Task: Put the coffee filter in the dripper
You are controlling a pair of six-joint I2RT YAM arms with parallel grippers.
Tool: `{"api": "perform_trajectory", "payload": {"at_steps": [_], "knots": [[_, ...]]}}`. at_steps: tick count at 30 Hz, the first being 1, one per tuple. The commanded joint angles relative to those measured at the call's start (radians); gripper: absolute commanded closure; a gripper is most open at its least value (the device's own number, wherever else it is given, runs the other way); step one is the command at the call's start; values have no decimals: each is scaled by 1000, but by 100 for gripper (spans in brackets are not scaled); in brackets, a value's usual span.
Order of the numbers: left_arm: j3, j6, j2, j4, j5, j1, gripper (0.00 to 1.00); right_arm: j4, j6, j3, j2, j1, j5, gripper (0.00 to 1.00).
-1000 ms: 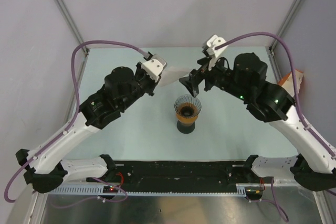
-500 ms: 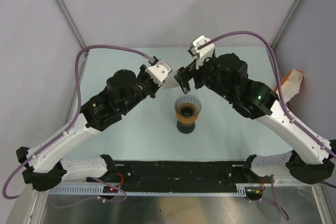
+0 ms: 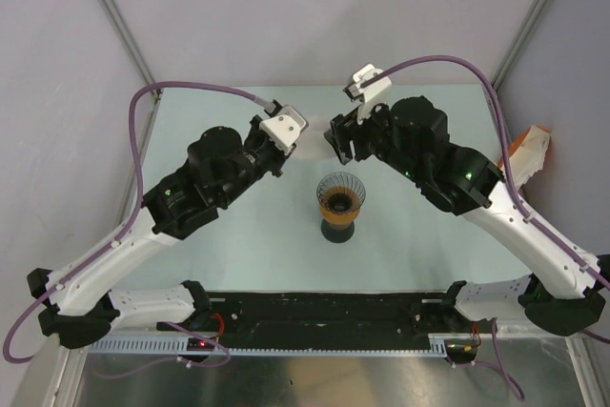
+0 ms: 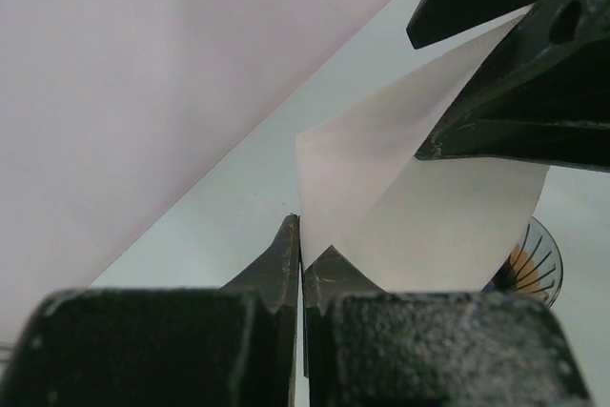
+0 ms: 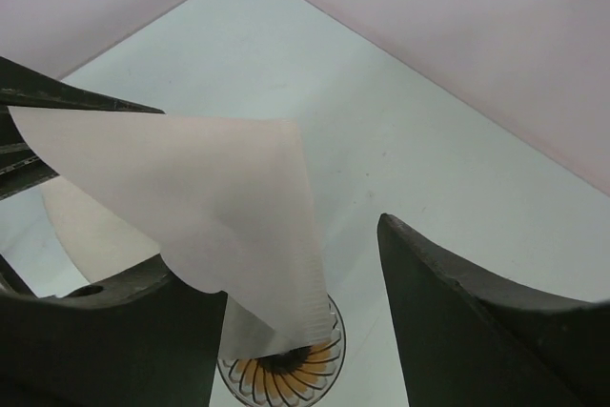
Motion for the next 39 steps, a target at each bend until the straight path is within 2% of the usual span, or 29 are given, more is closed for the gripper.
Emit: {"api": "perform_trajectory", "payload": {"at_steps": [1, 14, 21, 26, 30, 31, 33, 35, 37, 39], "knots": [[24, -24, -23, 51, 20, -8, 100, 49, 43, 1, -22, -9, -27, 37], [40, -85, 4, 53, 6, -14, 100, 59, 42, 44, 13, 31, -4, 72], [60, -110, 23, 53, 5, -27, 100, 50, 22, 70, 47, 62, 61, 84], [57, -133, 30, 53, -20, -30, 100, 40, 17, 80, 56, 67, 97, 98], [43, -146, 19, 52, -52, -29, 100, 39, 14, 79, 49, 65, 110, 100], [39, -148, 14, 52, -55, -29, 100, 40, 17, 78, 45, 62, 97, 98], [35, -151, 6, 53, -62, -28, 100, 37, 26, 69, 31, 60, 60, 70], [35, -163, 0, 51, -62, -18, 100, 32, 28, 51, 9, 52, 19, 49], [38, -175, -4, 51, -52, -5, 100, 25, 31, 30, -17, 30, -25, 41], [40, -193, -7, 50, -21, 9, 100, 24, 27, 7, -46, 2, -80, 39]]}}
